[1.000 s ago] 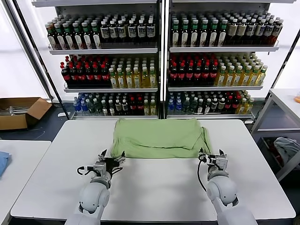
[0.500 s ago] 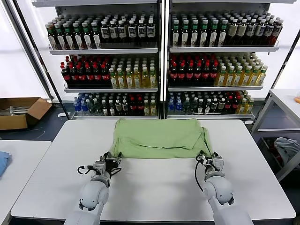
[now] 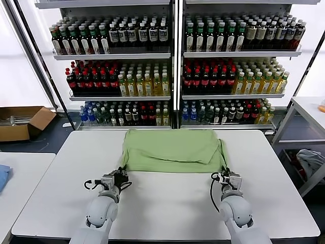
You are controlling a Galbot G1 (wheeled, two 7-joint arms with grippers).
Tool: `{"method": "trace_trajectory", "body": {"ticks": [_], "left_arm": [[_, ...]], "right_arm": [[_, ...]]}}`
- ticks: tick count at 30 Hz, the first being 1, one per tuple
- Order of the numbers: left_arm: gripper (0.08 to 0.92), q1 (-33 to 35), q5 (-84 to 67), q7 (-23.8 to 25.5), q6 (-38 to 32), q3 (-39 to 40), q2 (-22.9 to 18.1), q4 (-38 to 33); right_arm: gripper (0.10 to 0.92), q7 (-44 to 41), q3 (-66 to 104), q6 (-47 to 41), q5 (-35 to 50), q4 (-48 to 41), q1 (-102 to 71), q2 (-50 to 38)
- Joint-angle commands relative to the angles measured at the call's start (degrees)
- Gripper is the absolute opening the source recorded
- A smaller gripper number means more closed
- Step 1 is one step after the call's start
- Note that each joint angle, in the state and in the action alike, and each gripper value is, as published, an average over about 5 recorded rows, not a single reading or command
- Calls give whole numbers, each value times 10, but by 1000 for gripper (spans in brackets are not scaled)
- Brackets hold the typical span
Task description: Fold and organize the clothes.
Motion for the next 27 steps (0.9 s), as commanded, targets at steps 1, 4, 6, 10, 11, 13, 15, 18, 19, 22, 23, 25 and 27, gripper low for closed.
{"method": "trace_trajectory", "body": {"ticks": [1,4,6,10,11,13,15,18,19,22,23,25,27], "left_arm": [[91,23,2,-2,-5,-2,2,-35],[86,57,12,-3,-12,-3,8,-82],[86,90,16,-4,-13,-4,14,-121],[86,175,22,-9,-14,-13,22,-208],[86,197,24,-10,-16,-15,23,-230],[86,241,30,-12,-19,-21,24,-273],[86,279,38,-13,-23,-28,26,-303],[86,328,51,-14,-29,-42,30,-337],[86,344,55,-14,-31,-46,31,-344],[86,384,65,-15,-38,-51,29,-348],[86,395,67,-16,-40,-50,28,-347],[86,413,71,-20,-44,-44,24,-343],[88,424,73,-27,-46,-34,19,-340]], "right_arm": [[127,4,4,-3,-6,88,-53,-2],[127,9,10,-5,-14,144,-97,-2],[127,14,16,-8,-19,181,-135,0],[127,31,23,-14,-31,238,-220,13],[127,35,23,-14,-35,251,-240,15],[127,46,22,-12,-41,277,-279,18],[127,56,20,-8,-50,296,-313,20],[127,61,16,-3,-67,313,-356,20],[127,62,15,-2,-72,315,-365,19],[127,66,12,-2,-80,311,-375,14],[127,66,12,-3,-81,310,-376,12],[127,66,11,-4,-82,310,-377,7],[152,65,12,-5,-81,315,-375,5]]}}
